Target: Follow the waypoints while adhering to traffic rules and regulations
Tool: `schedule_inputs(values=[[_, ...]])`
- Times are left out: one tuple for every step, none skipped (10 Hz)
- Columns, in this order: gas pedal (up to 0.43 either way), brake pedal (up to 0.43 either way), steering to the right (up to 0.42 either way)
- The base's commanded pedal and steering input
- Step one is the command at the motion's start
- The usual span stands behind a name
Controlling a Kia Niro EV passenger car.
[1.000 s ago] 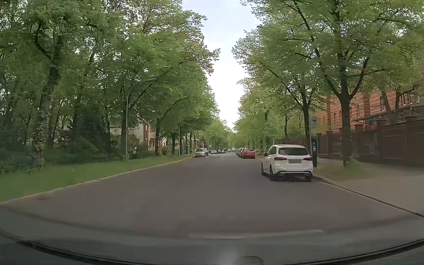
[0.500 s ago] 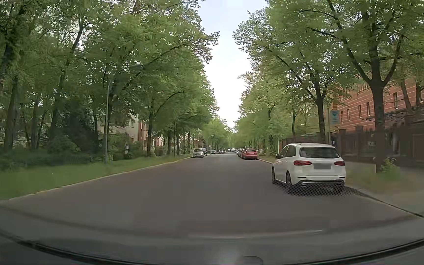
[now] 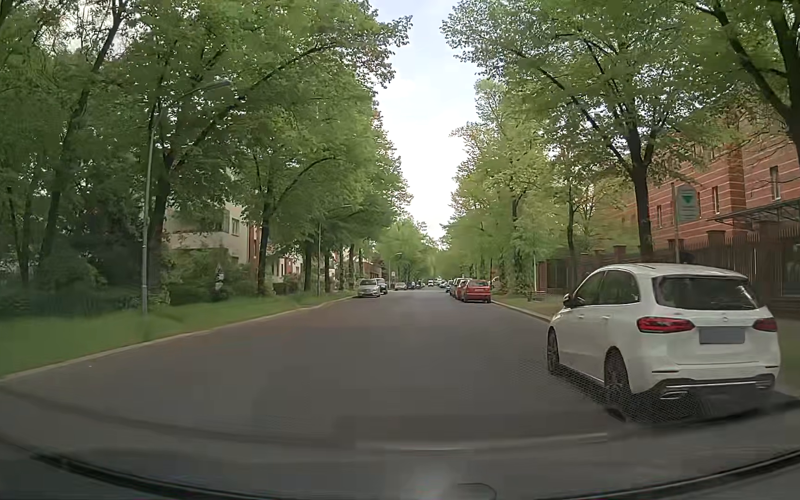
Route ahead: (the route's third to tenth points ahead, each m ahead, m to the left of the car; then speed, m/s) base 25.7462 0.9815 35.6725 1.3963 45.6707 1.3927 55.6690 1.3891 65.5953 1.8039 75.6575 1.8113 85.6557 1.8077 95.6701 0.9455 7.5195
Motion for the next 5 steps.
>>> schedule_inputs(values=[[0.37,0.018,0.0],[0.37,0.018,0.0],[0.37,0.018,0.0],[0.37,0.018,-0.001],[0.37,0.018,-0.001]])
